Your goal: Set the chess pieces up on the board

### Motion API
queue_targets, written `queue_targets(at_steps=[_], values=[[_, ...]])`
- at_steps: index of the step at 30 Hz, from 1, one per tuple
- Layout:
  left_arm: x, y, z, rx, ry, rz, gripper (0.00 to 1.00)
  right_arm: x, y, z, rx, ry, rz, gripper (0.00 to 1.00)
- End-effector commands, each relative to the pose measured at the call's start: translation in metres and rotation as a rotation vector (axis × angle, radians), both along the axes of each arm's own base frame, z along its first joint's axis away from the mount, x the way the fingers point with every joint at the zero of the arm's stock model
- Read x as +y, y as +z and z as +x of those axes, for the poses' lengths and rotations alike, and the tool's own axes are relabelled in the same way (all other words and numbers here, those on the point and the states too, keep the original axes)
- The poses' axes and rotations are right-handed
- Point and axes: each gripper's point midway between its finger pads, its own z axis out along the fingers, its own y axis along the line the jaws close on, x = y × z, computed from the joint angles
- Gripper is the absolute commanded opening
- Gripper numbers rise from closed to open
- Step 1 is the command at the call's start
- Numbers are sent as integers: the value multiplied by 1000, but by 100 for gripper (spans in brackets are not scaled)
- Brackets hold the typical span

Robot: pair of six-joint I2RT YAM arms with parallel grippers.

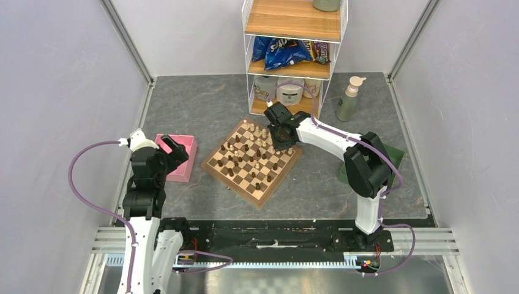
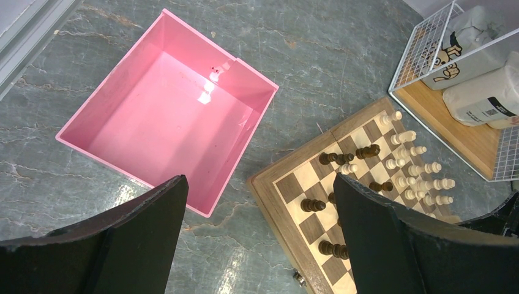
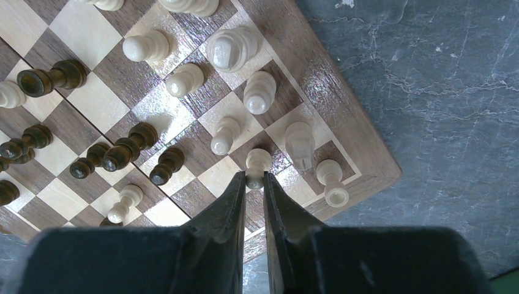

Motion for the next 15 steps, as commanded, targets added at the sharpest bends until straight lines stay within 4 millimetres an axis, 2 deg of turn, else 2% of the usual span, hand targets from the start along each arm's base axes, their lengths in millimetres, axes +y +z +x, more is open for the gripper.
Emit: queue_targets(at_steps=[1, 9, 15], values=[[0, 11, 5, -49, 8, -24, 96, 1, -3, 4, -17, -5, -6, 23], [-1, 10, 5, -47, 6, -25, 96, 5, 5, 0, -11, 9, 24, 29], [-1, 11, 5, -51, 7, -24, 96, 9, 29, -8, -25, 22, 83, 32]])
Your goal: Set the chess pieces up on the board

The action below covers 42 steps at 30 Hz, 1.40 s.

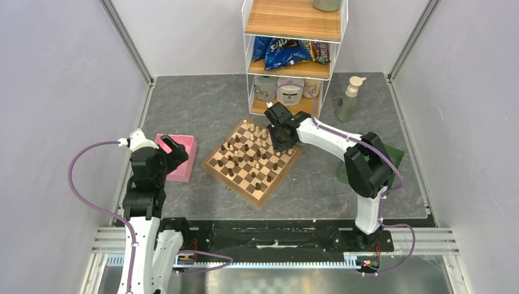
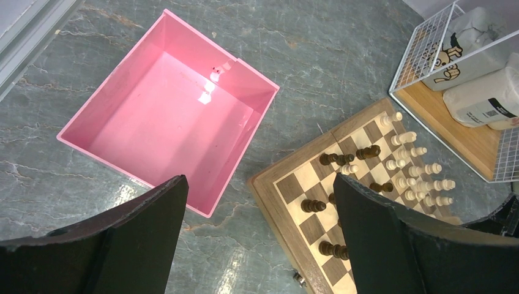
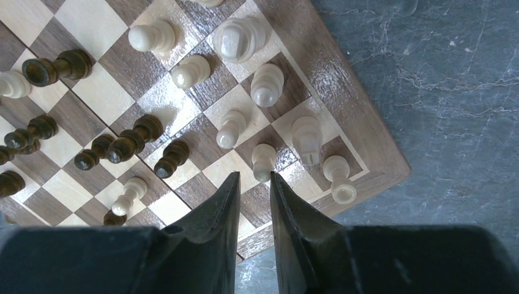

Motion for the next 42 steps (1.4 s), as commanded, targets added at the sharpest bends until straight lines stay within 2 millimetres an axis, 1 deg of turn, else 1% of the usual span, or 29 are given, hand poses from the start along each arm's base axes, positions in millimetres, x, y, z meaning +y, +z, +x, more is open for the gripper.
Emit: queue_targets(at_steps=[1, 4, 6, 9, 12, 15, 19, 26, 32, 42], values=[[-1, 11, 5, -49, 6, -24, 96, 8, 36, -6, -48, 18, 81, 32], [-1, 12, 5, -54, 7, -26, 96, 13, 51, -14, -75, 31, 99, 34], [-1, 12, 5, -54, 6, -25, 96, 20, 60, -20, -94, 47, 112, 36], [-1, 12, 4, -56, 5, -26, 96, 35, 65, -29, -104, 77, 131, 37], [-1, 12, 4, -55, 5, -26, 96, 53, 62, -35, -94, 104, 145, 38], [-2, 12, 4, -57, 1, -28, 96, 68, 53, -38, -76, 124, 147, 38], [-2, 11, 4, -56, 2, -26, 96, 82, 42, -41, -55, 143, 142, 38], [-2, 12, 4, -57, 2, -26, 96, 88, 23, -39, -31, 153, 113, 38], [-1, 12, 4, -56, 4, -25, 96, 92, 15, -40, -14, 163, 109, 38], [-1, 12, 4, -55, 6, -25, 96, 94, 9, -44, 6, 176, 106, 36]])
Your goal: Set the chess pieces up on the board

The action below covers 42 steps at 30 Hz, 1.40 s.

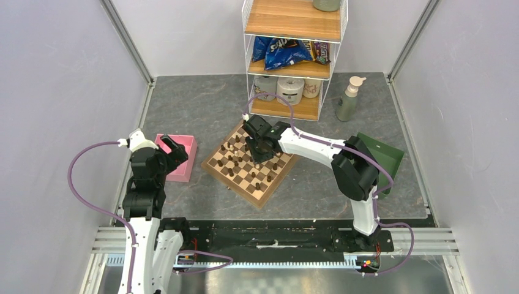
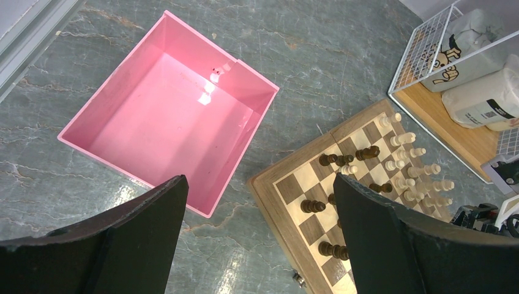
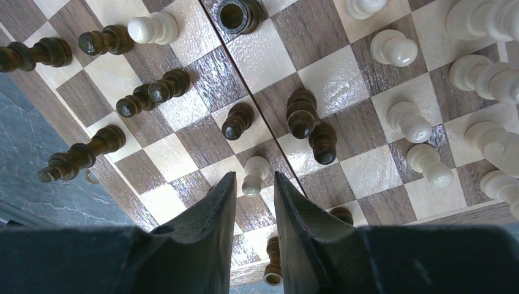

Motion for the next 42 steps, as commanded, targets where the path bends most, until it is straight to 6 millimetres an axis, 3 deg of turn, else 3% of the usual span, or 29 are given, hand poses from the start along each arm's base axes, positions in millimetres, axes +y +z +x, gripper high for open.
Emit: queue_targets(at_steps=[1, 23, 28, 32, 35, 39, 42], values=[[-2, 11, 5, -49, 2, -26, 96, 14, 10, 3, -15, 14, 38, 36], [-1, 11, 5, -52, 4, -26, 96, 12, 4, -1, -5, 19, 12, 34], [-1, 11, 5, -51, 3, -24, 96, 11, 7, 0, -13, 20, 15, 26], [-2, 11, 5, -50, 3, -25, 96, 11, 21, 0, -34, 20, 36, 16], [-1, 11, 5, -50, 4, -24, 96, 6, 41, -1, -66, 12, 60, 15], [-1, 11, 5, -51, 3, -25, 96, -12, 75, 2, -163, -30, 73, 15], [-2, 10, 5, -50, 2, -25, 96, -30, 90, 3, -203, -71, 80, 15]])
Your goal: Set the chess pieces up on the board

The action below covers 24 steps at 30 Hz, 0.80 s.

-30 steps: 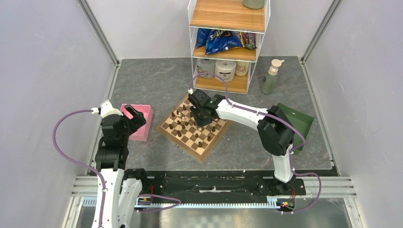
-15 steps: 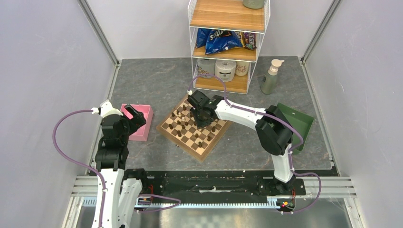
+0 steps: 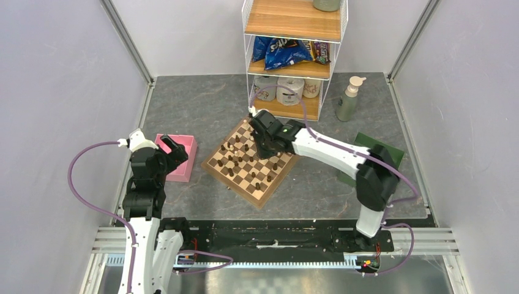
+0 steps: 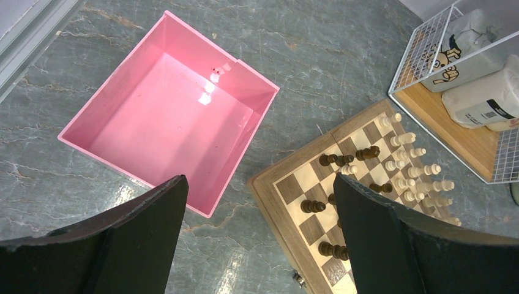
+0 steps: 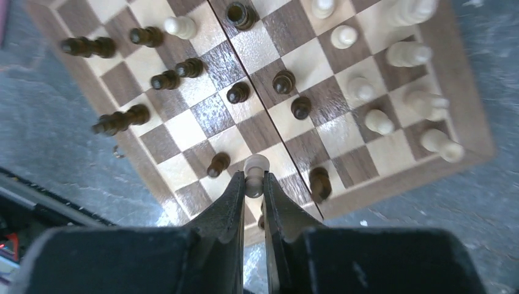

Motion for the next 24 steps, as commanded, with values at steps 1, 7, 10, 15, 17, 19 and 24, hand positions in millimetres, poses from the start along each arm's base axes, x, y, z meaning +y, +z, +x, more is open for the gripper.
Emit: queue_targets(at_steps=[1, 7, 10, 15, 17, 19, 24], values=[[-1, 11, 5, -51, 3, -24, 96, -24, 53, 7, -131, -71, 58, 16], [-1, 11, 4, -53, 3, -24, 96, -64, 40, 13, -102, -184, 55, 16], [-2, 11, 4, -52, 1, -25, 96, -78, 25, 16, -66, -225, 51, 16], [-2, 10, 5, -50, 1, -26, 96, -89, 6, 23, -38, -248, 21, 16], [-2, 11, 5, -50, 0, -27, 96, -89, 0, 26, -29, -248, 15, 16], [-2, 11, 5, -51, 1, -26, 96, -87, -5, 28, -22, -243, 11, 16], [-2, 10, 5, -47, 1, -26, 96, -84, -15, 35, -9, -237, -10, 17]])
